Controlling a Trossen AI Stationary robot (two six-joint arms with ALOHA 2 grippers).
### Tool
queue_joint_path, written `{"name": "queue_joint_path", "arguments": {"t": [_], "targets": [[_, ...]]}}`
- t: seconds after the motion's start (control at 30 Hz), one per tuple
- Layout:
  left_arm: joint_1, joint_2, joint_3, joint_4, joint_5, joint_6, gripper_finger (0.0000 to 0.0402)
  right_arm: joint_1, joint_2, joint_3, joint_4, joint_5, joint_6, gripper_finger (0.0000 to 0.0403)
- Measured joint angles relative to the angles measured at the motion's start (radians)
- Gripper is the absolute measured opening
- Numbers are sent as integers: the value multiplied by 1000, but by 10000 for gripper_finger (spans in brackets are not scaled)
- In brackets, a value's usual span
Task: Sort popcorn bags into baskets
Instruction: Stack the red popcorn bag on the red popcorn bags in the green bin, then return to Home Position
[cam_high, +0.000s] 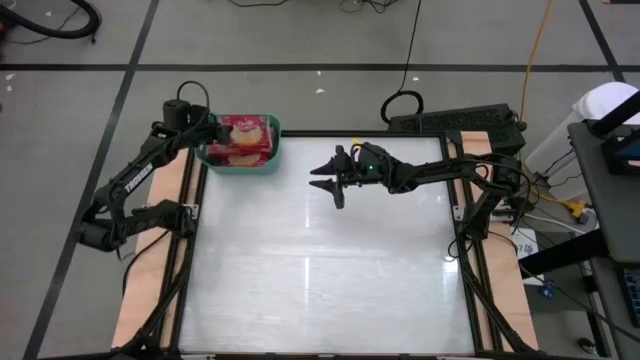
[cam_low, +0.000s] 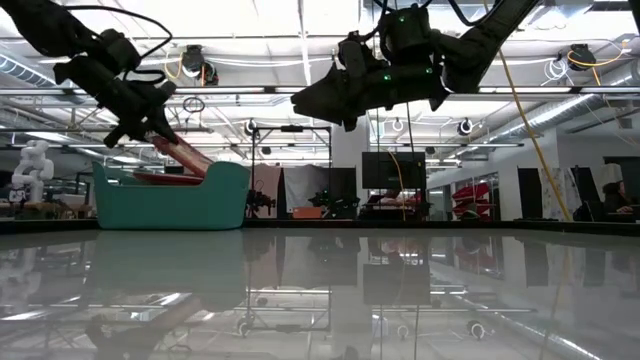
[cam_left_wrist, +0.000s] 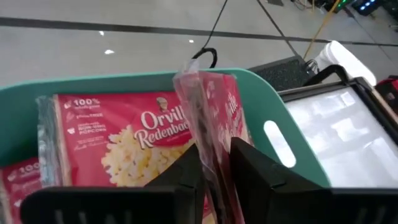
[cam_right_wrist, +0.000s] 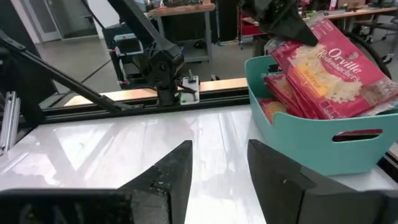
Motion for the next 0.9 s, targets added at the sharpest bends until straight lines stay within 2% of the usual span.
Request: {"name": "queue_joint_path", "arguments": {"t": [0.17, 0.4, 0.53, 0.7, 0.9], "targets": [[-11, 1, 0, 4, -28, 58, 92, 2, 0, 0, -3, 0, 16, 146], [-49, 1, 0, 102, -147, 69, 174, 11, 0, 0, -24, 0, 19, 146], [-61, 1, 0, 162, -195, 58, 203, 24, 0, -1, -41, 0, 19, 146], [-106, -29, 8, 190, -212, 104, 204, 39, 0, -1, -47, 0, 19, 146], [-294, -179, 21, 179, -184, 257, 156, 37, -9, -1, -70, 0, 20, 145]]}}
